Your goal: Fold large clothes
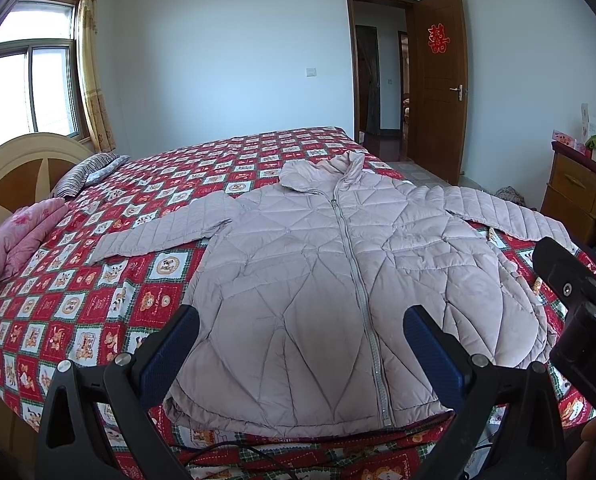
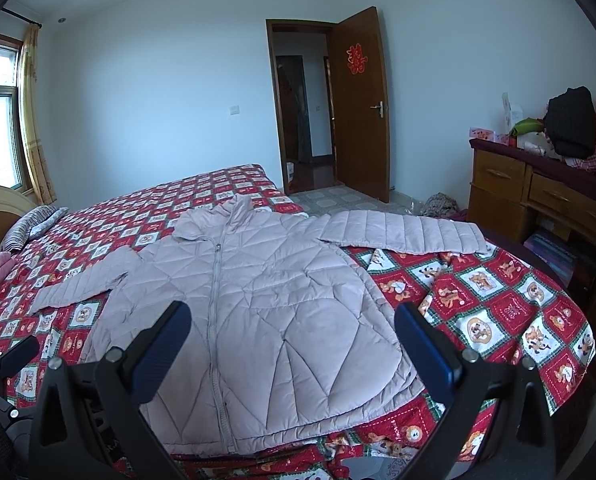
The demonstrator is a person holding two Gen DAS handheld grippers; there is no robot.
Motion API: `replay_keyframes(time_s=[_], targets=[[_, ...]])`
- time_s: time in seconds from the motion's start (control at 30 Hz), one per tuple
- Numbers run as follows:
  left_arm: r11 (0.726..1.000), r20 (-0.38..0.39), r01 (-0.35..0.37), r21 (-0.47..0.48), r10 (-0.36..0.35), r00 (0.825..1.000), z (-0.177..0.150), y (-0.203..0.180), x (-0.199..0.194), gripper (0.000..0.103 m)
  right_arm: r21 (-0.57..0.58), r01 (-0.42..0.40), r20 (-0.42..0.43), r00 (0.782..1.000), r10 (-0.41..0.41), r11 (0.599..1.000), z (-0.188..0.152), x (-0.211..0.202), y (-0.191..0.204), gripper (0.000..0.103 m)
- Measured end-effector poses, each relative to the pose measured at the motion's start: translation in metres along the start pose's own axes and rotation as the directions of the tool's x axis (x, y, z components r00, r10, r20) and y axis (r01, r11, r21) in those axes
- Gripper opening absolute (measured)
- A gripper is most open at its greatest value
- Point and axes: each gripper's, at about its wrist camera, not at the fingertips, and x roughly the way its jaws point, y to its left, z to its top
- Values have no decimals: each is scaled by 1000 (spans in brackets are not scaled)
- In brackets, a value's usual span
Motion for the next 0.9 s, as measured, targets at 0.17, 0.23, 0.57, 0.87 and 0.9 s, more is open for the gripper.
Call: replay_keyframes(time_s=[0.17, 0.23, 0.57, 0.87, 0.9], targets=[[1000, 0, -1, 1, 1, 1000, -1, 0, 0, 102, 0, -1, -5, 1000, 1, 1000, -6, 1, 7, 103], [1000, -2, -1, 0, 1, 1000, -1, 0, 0, 102, 1, -2, -7, 1000, 2, 1000, -6, 0, 9, 103], [999, -58, 39, -10, -39, 998, 1, 4, 20, 102, -18, 9, -129, 992, -11, 1000, -6, 18, -6, 103], [979, -187, 175, -104, -192, 964, 12, 37, 99, 102, 88, 36, -286, 958, -10, 995, -14, 96, -58, 103], [982, -185, 162, -101, -179, 966, 18, 41, 109, 102, 110, 48, -302, 953, -12, 993, -10, 105, -72, 103]])
